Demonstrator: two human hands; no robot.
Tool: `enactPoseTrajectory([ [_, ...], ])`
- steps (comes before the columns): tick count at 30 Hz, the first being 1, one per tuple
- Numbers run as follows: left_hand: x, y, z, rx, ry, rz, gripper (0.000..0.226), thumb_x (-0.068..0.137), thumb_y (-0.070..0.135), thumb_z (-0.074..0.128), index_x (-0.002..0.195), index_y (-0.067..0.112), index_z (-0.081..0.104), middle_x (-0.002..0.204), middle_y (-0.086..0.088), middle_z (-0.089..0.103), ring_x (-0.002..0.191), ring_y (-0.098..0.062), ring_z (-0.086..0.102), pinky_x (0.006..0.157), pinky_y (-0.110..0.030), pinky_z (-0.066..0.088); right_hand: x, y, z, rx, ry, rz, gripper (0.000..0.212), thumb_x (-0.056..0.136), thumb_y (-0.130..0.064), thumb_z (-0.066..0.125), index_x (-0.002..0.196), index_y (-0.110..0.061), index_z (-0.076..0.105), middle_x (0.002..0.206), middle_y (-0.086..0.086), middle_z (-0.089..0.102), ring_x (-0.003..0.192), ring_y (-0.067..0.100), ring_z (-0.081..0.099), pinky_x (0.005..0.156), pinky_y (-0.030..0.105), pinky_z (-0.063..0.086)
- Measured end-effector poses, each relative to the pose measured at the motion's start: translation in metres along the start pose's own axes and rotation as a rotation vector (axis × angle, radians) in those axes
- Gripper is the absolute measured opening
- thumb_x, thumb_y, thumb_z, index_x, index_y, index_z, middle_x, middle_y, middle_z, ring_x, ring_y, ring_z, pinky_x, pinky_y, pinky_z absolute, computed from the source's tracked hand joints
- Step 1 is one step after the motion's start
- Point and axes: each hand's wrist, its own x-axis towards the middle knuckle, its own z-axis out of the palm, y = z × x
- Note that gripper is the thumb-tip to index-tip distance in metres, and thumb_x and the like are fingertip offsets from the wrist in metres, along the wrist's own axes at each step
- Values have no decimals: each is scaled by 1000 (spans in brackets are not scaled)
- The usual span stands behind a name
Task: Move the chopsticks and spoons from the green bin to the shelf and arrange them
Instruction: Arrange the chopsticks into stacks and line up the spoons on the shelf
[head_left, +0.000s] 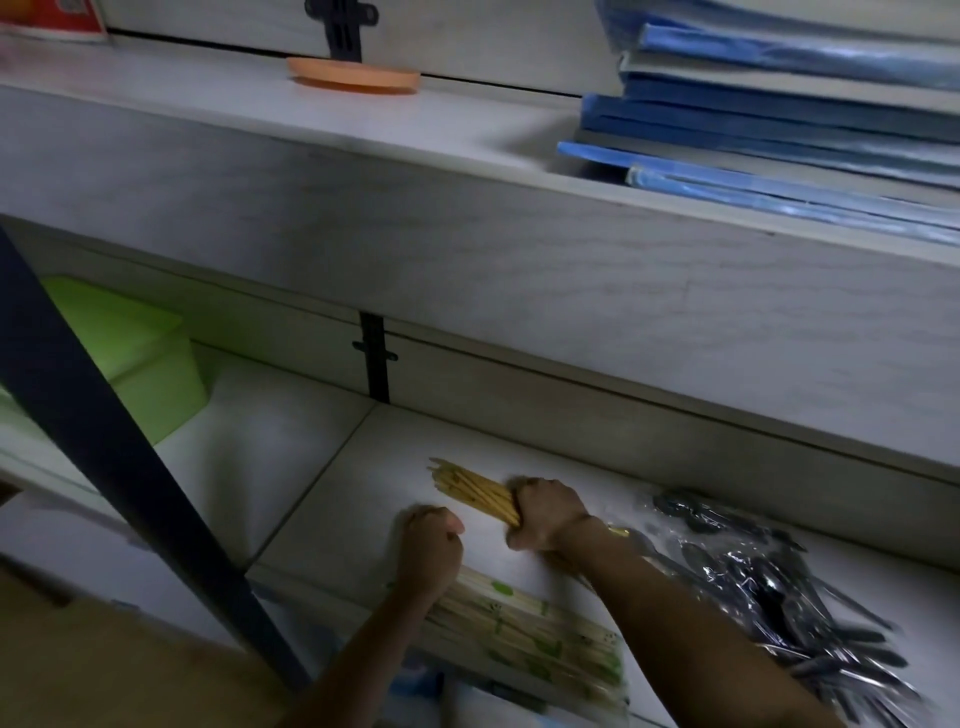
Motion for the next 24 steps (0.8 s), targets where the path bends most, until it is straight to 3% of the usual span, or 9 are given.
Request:
enactPoseTrajectory([
  [7, 0, -3, -13, -137, -7, -47, 24, 88, -2, 45, 98, 2, 67, 105, -12, 67, 100, -20, 60, 83, -19, 41, -2, -9, 4, 36, 53, 83, 40, 80, -36, 59, 115, -17, 57, 113, 10, 64, 103, 28, 60, 85, 36, 49],
  [11, 3, -6, -21, -227, 12, -50, 22, 90, 1, 45, 101, 3, 64, 107, -10, 64, 101, -19, 57, 87, -24, 44, -6, -15, -4, 234, 88, 49, 39, 82, -36, 56, 119, -24, 56, 110, 8, 66, 98, 27, 62, 85, 38, 52],
  [16, 7, 14, -36, -570, 2, -76, 23, 83, -5, 51, 98, 13, 56, 96, -2, 58, 95, -19, 53, 73, -20, 43, -24, -26, -27, 517, 239, -60, 26, 85, -39, 58, 101, -19, 61, 94, 5, 69, 83, 21, 64, 73, 32, 50],
  [18, 7, 29, -46, -711, -67, -29, 22, 76, 3, 58, 95, 14, 52, 92, 2, 55, 95, -19, 53, 71, -19, 42, -33, -32, -40, 633, 316, -117, 21, 86, -35, 60, 95, -16, 62, 86, 3, 68, 74, 14, 62, 67, 27, 47],
  [20, 7, 45, -57, -852, -181, 74, 38, 69, 13, 57, 107, 14, 52, 101, 1, 57, 99, -15, 55, 74, -16, 46, -41, -36, -50, 760, 364, -141, 13, 86, -30, 61, 91, -18, 62, 80, -3, 66, 70, 4, 60, 64, 21, 46],
  [22, 7, 62, -67, -913, -295, 176, 49, 74, 7, 62, 121, 11, 47, 112, 2, 57, 104, -8, 56, 77, -11, 47, -47, -38, -56, 892, 387, -136, 3, 86, -22, 63, 83, -24, 61, 76, -10, 64, 70, -4, 59, 67, 16, 48],
  [24, 6, 78, -73, -914, -388, 251, 48, 80, -3, 64, 119, 19, 47, 110, 7, 60, 100, 1, 60, 78, -10, 47, -51, -39, -56, 986, 413, -130, 11, 86, -15, 63, 79, -23, 60, 74, -12, 63, 74, 0, 61, 71, 20, 51],
])
